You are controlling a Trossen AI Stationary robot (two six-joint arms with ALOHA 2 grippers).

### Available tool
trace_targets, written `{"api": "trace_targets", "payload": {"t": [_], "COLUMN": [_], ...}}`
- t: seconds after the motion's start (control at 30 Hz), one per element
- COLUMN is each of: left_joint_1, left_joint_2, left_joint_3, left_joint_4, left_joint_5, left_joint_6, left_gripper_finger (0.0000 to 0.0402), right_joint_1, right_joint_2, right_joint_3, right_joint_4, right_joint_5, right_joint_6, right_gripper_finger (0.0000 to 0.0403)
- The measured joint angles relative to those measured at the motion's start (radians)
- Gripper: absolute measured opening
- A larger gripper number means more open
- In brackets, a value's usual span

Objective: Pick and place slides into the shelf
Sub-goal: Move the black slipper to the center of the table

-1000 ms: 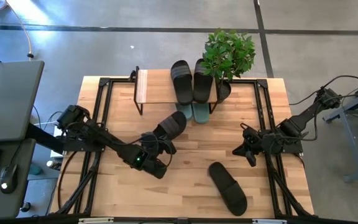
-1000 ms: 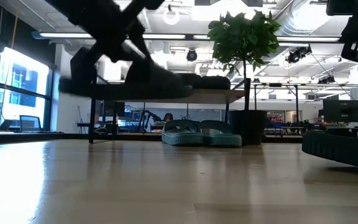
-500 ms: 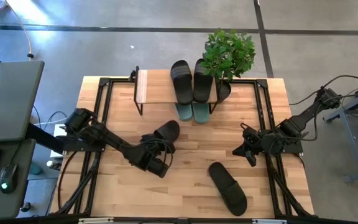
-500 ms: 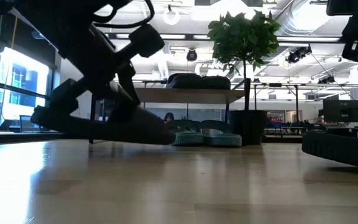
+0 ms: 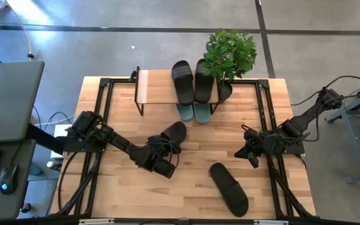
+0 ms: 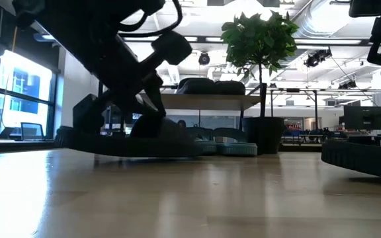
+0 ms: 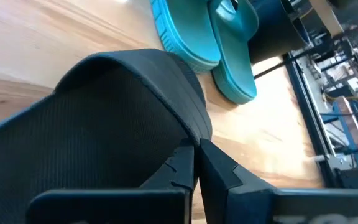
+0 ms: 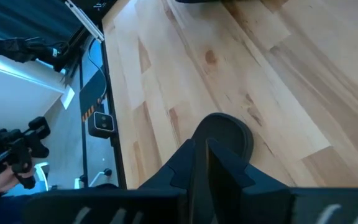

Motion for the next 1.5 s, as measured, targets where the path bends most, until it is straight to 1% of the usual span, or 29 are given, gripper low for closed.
{"api": "trace_targets", "payload": {"t": [0.07, 0.2, 0.33, 0.5, 0.63, 0.87, 1.03, 1.2, 1.33, 1.5], "left_joint_1": [-0.001, -0.002, -0.001, -0.001, -0.001, -0.001, -0.001, -0.002, -0.010, -0.038], "left_joint_2": [0.000, 0.000, 0.000, 0.000, -0.001, -0.001, -0.002, -0.002, -0.011, -0.035], "left_joint_3": [0.009, 0.021, 0.030, 0.030, 0.030, 0.030, 0.030, 0.030, 0.030, 0.031], "left_joint_4": [0.002, 0.006, 0.016, 0.080, 0.136, 0.145, 0.148, 0.148, 0.155, 0.157], "left_joint_5": [0.000, 0.001, 0.014, 0.019, 0.024, 0.038, 0.081, 0.111, 0.111, 0.084], "left_joint_6": [0.024, 0.078, 0.079, 0.116, 0.172, 0.198, 0.261, 0.262, 0.268, 0.291], "left_gripper_finger": [0.0000, 0.0002, 0.0016, 0.0031, 0.0033, 0.0038, 0.0067, 0.0109, 0.0135, 0.0144], "right_joint_1": [0.000, 0.000, 0.000, 0.000, 0.000, 0.000, 0.000, 0.000, 0.000, 0.000], "right_joint_2": [0.000, 0.000, 0.000, 0.000, 0.000, 0.000, 0.000, 0.000, 0.011, 0.060], "right_joint_3": [0.000, 0.000, 0.000, 0.000, 0.000, 0.000, 0.000, 0.000, 0.000, 0.000], "right_joint_4": [0.000, 0.001, -0.001, 0.000, -0.001, 0.001, 0.002, 0.002, 0.002, -0.012], "right_joint_5": [-0.002, -0.039, -0.049, -0.053, -0.087, -0.094, -0.096, -0.092, -0.034, 0.011], "right_joint_6": [0.000, -0.008, -0.008, -0.008, -0.008, -0.008, -0.008, -0.003, 0.039, 0.042], "right_gripper_finger": [0.0030, 0.0030, 0.0030, 0.0030, 0.0030, 0.0030, 0.0030, 0.0030, 0.0030, 0.0030]}}
